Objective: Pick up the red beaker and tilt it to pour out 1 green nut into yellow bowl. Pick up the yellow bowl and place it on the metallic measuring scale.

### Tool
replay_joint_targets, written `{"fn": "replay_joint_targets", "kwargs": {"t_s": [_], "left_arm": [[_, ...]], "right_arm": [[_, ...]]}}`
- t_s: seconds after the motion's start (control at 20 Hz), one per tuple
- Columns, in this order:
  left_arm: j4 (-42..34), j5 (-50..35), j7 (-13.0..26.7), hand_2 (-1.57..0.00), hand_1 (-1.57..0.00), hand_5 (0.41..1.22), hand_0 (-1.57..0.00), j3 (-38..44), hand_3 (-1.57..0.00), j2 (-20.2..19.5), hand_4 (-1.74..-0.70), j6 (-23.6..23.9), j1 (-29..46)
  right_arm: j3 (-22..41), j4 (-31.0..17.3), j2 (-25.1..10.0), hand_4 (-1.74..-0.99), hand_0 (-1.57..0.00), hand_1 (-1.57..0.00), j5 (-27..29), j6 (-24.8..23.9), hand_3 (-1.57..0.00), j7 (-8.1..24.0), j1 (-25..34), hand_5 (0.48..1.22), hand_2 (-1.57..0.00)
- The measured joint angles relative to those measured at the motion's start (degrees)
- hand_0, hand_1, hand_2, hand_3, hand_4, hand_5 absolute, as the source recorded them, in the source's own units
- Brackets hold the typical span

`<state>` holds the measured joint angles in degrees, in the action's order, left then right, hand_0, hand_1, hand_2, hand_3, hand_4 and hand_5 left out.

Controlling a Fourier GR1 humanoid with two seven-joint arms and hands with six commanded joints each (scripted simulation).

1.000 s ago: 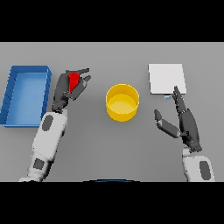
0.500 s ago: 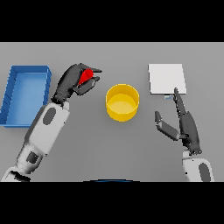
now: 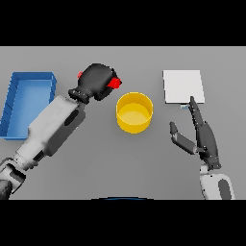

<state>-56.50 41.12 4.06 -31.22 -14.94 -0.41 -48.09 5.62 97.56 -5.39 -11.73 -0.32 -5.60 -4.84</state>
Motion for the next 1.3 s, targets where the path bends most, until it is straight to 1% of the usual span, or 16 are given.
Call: {"fn": "replay_joint_targets", "kwargs": {"t_s": [0.05,0.15,0.2,0.3,0.35,0.4,0.5,0.55,0.65,0.75,0.8,0.9,1.0,1.05,1.1,1.3], "left_arm": [[1.0,1.4,-0.1,-1.57,-1.57,1.193,-1.57,-1.5,-1.57,-0.3,-1.74,-1.0,-1.4],[3.8,4.1,-1.0,-1.57,-1.57,1.203,-1.57,-5.0,-1.57,-0.3,-1.65,-3.9,-4.9],[5.4,5.5,-2.1,-1.57,-1.57,1.206,-1.57,-6.8,-1.57,-0.5,-1.61,-4.7,-6.5],[6.7,7.7,-2.5,-1.57,-1.57,1.212,-1.57,-10.5,-1.57,-0.9,-1.66,-8.5,-9.7],[7.4,8.7,-2.7,-1.57,-1.57,1.214,-1.57,-12.1,-1.57,-0.6,-1.67,-10.0,-11.2],[8.3,9.3,-3.1,-1.57,-1.57,1.215,-1.57,-13.5,-1.57,0.0,-1.68,-11.0,-12.3],[10.6,10.5,-4.8,-1.57,-1.57,1.217,-1.57,-16.2,-1.57,0.8,-1.70,-12.0,-14.4],[11.0,11.2,-5.2,-1.57,-1.57,1.218,-1.57,-17.7,-1.57,0.6,-1.71,-13.2,-15.1],[13.1,13.0,-4.9,-1.57,-1.57,1.219,-1.57,-20.3,-1.57,1.6,-1.72,-14.5,-17.7],[13.3,14.6,-5.3,-1.57,-1.57,1.220,-1.57,-23.2,-1.57,1.2,-1.73,-16.0,-19.6],[14.7,15.3,-5.5,-1.57,-1.57,1.220,-1.57,-24.4,-1.57,1.6,-1.73,-16.2,-20.8],[15.6,16.8,-6.5,-1.57,-1.57,1.220,-1.57,-27.3,-1.57,2.0,-1.73,-16.4,-22.2],[16.8,18.5,-7.8,-1.57,-1.57,1.221,-1.57,-30.1,-1.57,2.7,-1.74,-15.0,-23.0],[17.4,19.1,-9.2,-1.57,-1.57,1.221,-1.57,-31.4,-1.57,2.8,-1.74,-14.4,-24.0],[17.3,20.4,-8.6,-1.57,-1.57,1.221,-1.57,-33.4,-1.57,3.0,-1.73,-14.3,-24.4],[20.2,23.8,-10.2,-1.57,-1.57,1.221,-1.57,-39.1,-1.57,4.4,-1.73,-13.0,-27.8]], "right_arm": [[0.1,0.0,0.2,-1.264,0.00,0.00,0.0,-0.1,0.00,0.2,-0.1,0.717,0.00],[0.4,0.0,0.5,-1.262,0.00,0.00,-0.1,0.0,0.00,-1.6,-0.5,0.705,0.00],[-0.3,-0.3,0.3,-1.258,0.00,0.00,0.2,-0.4,0.00,-0.2,0.1,0.697,0.00],[-0.3,-0.6,0.7,-1.245,0.00,0.00,0.0,-0.9,0.00,-0.7,0.6,0.679,0.00],[-0.4,-1.6,0.8,-1.237,0.00,0.00,-0.4,-1.3,0.00,0.1,1.1,0.671,0.00],[-0.2,-1.2,1.4,-1.225,0.00,0.00,-0.3,-1.4,0.00,-0.9,0.3,0.663,0.00],[-0.8,-1.5,1.4,-1.209,0.00,0.00,0.4,-1.6,0.00,-0.1,1.0,0.654,0.00],[-0.6,-1.0,1.5,-1.198,0.00,0.00,0.2,-1.7,0.00,-0.7,0.6,0.650,0.00],[-0.5,-1.0,1.4,-1.195,0.00,0.00,-0.6,-2.1,0.00,-0.3,0.8,0.647,0.00],[-0.2,-1.2,1.6,-1.191,0.00,0.00,-1.1,-2.4,0.00,-1.3,0.4,0.649,0.00],[-0.4,-0.7,1.1,-1.188,0.00,0.00,-0.9,-2.1,0.00,-1.7,0.2,0.647,0.00],[-0.4,-1.7,1.1,-1.179,0.00,0.00,-1.6,-2.6,0.00,0.3,1.3,0.635,0.00],[-0.5,-0.4,1.4,-1.179,0.00,0.00,-0.6,-2.3,0.00,-0.8,0.6,0.627,0.00],[-0.4,-0.6,1.6,-1.169,0.00,0.00,-0.9,-2.5,0.00,0.0,0.6,0.624,0.00],[-0.4,-0.7,1.4,-1.167,0.00,0.00,-1.3,-2.8,0.00,0.2,0.7,0.626,0.00],[-0.6,-1.3,1.3,-1.153,0.00,0.00,-1.6,-3.0,0.00,1.1,1.3,0.627,0.00]]}}
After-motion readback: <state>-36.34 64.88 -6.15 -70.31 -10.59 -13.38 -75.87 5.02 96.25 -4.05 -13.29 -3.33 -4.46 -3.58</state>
